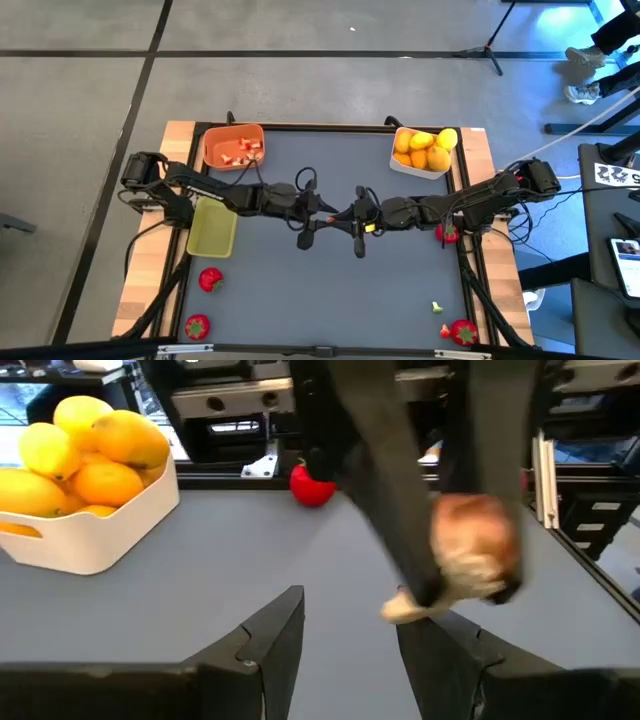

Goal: Sort produce into baskets
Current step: Put the brown mushroom into the orange bin

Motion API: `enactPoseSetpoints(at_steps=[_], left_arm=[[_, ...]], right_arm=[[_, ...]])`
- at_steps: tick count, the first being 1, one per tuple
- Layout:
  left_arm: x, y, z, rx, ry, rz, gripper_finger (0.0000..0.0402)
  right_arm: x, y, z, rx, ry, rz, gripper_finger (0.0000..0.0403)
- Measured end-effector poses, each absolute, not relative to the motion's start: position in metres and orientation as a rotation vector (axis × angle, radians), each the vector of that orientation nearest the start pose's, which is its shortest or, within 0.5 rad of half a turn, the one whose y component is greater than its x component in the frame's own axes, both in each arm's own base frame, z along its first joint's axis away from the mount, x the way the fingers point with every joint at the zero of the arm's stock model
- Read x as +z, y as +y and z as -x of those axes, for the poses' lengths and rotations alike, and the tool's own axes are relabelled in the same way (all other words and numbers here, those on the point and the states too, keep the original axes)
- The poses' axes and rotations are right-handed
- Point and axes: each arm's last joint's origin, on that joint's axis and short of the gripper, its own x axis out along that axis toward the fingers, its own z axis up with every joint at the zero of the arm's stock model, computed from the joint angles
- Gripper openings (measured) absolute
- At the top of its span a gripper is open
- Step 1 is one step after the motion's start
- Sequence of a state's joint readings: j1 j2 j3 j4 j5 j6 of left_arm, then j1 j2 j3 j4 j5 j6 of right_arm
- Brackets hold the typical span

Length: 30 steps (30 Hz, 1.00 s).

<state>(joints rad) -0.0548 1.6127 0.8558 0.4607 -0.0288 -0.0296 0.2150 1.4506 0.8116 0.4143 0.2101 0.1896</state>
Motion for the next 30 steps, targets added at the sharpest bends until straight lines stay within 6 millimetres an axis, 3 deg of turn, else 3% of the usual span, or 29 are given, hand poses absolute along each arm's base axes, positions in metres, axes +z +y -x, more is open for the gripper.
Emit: enactPoseSetpoints(at_steps=[5, 21, 30], left_arm=[[0.2166, -0.0224, -0.3428, -0.035, 0.273, 0.017, 0.0142], [0.2194, -0.0289, -0.3431, -0.073, 0.242, -0.021, 0.0014], [0.2171, -0.0287, -0.3427, -0.072, 0.264, -0.014, 0.0013]], right_arm=[[0.2459, 0.0611, -0.3084, -0.022, 0.223, -0.132, 0.0047], [0.2459, 0.0612, -0.3082, -0.021, 0.224, -0.131, 0.0048], [0.247, 0.0663, -0.3007, 0.04, 0.287, -0.143, 0.0136]])
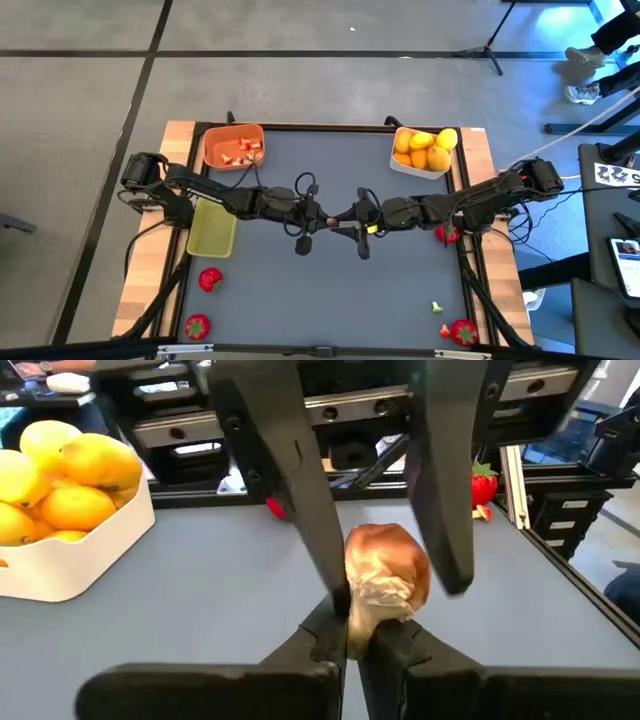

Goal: Sort produce into baskets
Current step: Put the brown mushroom into the orange bin

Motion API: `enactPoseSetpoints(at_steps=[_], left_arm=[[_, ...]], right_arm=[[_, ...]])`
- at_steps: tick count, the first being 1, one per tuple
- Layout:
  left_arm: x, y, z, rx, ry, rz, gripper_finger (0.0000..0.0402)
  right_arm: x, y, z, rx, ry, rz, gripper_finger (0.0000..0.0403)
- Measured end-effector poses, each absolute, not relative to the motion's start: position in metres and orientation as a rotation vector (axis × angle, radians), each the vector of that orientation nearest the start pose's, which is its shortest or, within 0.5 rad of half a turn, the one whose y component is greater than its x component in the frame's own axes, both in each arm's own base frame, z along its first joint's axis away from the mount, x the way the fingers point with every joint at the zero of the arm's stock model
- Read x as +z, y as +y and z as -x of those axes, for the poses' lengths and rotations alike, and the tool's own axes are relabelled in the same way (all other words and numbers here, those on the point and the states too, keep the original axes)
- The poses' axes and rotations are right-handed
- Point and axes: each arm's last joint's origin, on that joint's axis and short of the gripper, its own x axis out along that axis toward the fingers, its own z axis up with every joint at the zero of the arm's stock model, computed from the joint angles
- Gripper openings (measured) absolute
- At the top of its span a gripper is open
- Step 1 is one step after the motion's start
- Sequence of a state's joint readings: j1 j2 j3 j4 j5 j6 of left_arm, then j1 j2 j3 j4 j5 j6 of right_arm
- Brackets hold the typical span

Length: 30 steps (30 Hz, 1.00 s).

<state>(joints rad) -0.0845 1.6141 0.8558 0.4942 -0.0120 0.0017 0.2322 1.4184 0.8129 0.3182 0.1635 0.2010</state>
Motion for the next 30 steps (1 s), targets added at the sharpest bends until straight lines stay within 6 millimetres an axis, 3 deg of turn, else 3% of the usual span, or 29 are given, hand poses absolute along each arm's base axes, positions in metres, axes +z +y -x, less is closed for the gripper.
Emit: enactPoseSetpoints(at_steps=[7, 16, 22, 30], left_arm=[[0.213, -0.022, -0.337, -0.046, 0.372, -0.013, 0.0006], [0.208, -0.001, -0.314, 0.143, 0.623, -0.033, 0.0011], [0.211, 0.029, -0.29, 0.317, 0.778, 0.017, 0.0008], [0.216, 0.081, -0.245, 0.554, 0.996, 0.109, 0.0016]], right_arm=[[0.254, 0.079, -0.273, 0.086, 0.425, -0.147, 0.0184], [0.233, 0.109, -0.246, 0.112, 0.718, -0.271, 0.019], [0.222, 0.122, -0.231, 0.073, 0.834, -0.332, 0.0191], [0.219, 0.133, -0.22, 0.021, 0.861, -0.318, 0.0191]])
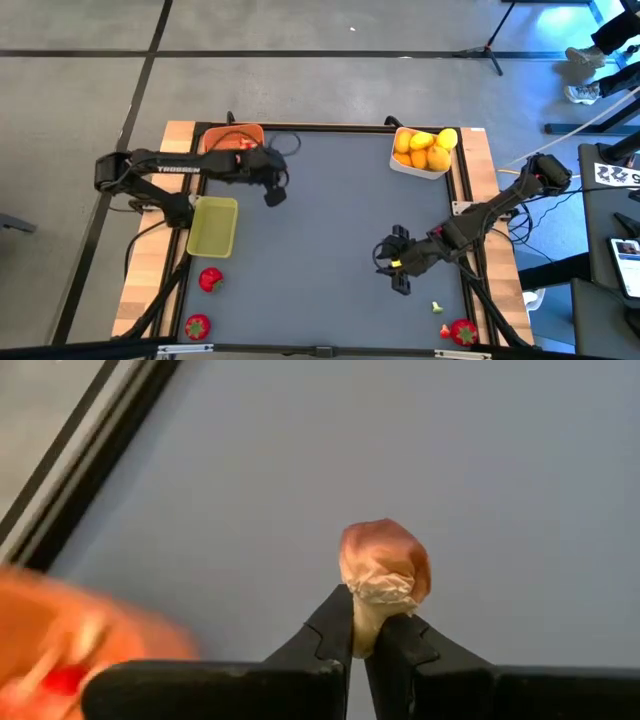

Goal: Sort produce into baskets
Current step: Put the brown mushroom into the orange bin, then put the green mushroom into the orange bin

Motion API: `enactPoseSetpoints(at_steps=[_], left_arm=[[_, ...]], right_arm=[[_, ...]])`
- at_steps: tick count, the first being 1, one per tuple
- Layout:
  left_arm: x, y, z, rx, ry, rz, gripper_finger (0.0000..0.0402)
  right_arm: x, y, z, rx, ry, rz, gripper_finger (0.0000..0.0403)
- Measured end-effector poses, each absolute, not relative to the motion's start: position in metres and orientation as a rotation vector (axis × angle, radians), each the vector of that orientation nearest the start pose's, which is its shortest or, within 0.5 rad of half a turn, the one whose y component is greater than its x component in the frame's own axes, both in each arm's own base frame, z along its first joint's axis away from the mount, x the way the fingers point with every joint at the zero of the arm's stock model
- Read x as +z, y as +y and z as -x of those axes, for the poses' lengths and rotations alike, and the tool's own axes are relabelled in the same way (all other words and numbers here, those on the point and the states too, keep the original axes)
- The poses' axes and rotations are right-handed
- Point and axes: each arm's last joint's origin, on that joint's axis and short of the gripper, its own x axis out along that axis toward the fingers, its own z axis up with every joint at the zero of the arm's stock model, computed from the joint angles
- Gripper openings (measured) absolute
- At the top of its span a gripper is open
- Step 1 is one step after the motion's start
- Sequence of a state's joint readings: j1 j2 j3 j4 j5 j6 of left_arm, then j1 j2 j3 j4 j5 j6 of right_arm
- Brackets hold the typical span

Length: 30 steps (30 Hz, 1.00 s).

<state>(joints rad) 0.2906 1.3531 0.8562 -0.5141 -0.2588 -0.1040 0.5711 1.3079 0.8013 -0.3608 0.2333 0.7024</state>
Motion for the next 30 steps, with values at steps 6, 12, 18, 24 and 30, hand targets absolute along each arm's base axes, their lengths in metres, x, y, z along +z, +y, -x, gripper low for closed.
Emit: enactPoseSetpoints(at_steps=[6, 12, 18, 24, 30], left_arm=[[0.217, 0.122, -0.216, 0.711, 1.066, 0.186, 0.0017], [0.216, 0.155, -0.192, 0.839, 1.086, 0.252, 0.0017], [0.216, 0.172, -0.178, 0.91, 1.088, 0.291, 0.0017], [0.216, 0.176, -0.173, 0.919, 1.097, 0.305, 0.0037], [0.216, 0.175, -0.174, 0.906, 1.106, 0.297, 0.0118]], right_arm=[[0.219, 0.133, -0.22, 0.001, 0.853, -0.314, 0.0191], [0.218, 0.132, -0.219, -0.002, 0.858, -0.313, 0.0191], [0.218, 0.132, -0.219, -0.004, 0.863, -0.31, 0.0191], [0.218, 0.132, -0.219, -0.006, 0.864, -0.31, 0.0191], [0.218, 0.133, -0.218, 0.019, 0.887, -0.341, 0.0191]])
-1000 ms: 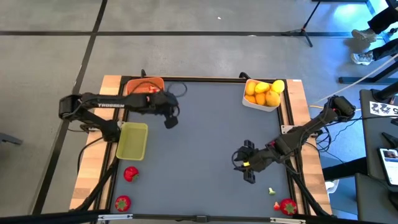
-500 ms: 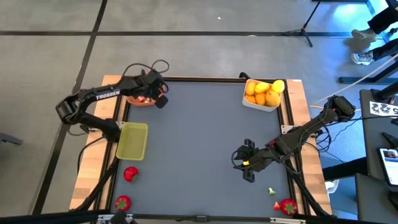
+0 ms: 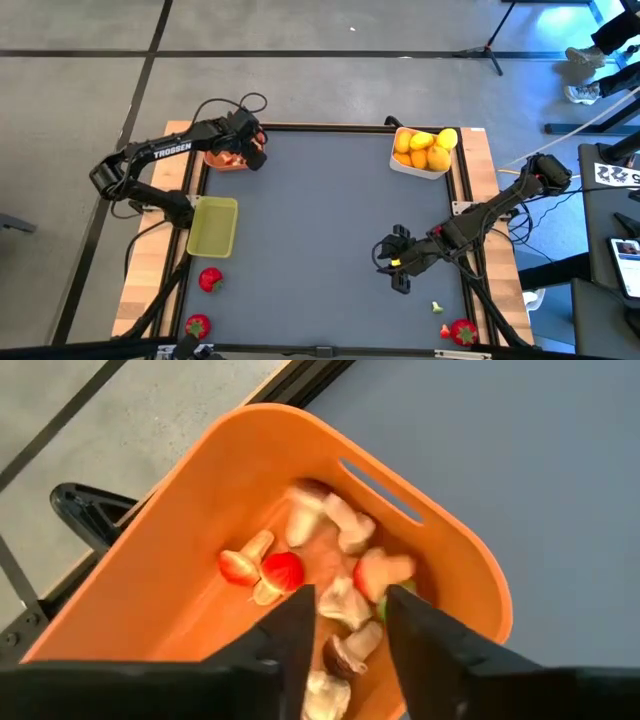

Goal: Sort produce into baskets
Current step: Put the green mushroom into the orange bin

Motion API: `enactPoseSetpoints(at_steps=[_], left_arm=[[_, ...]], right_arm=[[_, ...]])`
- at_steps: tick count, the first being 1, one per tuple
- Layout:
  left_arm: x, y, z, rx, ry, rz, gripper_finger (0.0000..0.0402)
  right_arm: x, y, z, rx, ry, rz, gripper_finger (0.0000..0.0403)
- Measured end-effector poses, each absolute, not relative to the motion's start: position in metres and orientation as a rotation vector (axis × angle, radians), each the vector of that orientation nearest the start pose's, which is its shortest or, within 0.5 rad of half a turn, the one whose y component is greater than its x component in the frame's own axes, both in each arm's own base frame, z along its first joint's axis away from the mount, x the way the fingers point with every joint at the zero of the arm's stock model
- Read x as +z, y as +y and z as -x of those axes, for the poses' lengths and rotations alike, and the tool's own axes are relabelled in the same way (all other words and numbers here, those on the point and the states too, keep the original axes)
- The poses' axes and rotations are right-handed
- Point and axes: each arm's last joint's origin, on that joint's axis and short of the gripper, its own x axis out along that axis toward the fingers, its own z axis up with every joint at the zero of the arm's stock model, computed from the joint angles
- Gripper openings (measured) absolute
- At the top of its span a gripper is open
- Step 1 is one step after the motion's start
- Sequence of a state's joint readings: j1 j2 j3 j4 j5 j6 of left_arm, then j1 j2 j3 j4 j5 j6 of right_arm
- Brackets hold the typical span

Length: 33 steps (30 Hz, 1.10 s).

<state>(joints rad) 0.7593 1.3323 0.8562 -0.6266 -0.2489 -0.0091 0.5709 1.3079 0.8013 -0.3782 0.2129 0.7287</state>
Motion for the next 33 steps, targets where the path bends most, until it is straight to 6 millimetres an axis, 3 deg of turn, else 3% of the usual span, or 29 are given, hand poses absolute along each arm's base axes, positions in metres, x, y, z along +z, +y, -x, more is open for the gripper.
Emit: enactPoseSetpoints(at_steps=[5, 12, 21, 33], left_arm=[[0.215, 0.173, -0.175, 0.913, 1.092, 0.341, 0.0159], [0.215, 0.16, -0.186, 0.843, 1.093, 0.305, 0.0168], [0.216, 0.151, -0.197, 0.797, 1.074, 0.269, 0.0168], [0.216, 0.15, -0.198, 0.793, 1.066, 0.265, 0.0169]], right_arm=[[0.218, 0.135, -0.217, 0.041, 0.903, -0.362, 0.0191], [0.216, 0.153, -0.204, 0.113, 0.993, -0.461, 0.0191], [0.212, 0.183, -0.17, 0.141, 1.188, -0.605, 0.0191], [0.193, 0.21, -0.121, -0.025, 1.399, -0.604, 0.0191]])
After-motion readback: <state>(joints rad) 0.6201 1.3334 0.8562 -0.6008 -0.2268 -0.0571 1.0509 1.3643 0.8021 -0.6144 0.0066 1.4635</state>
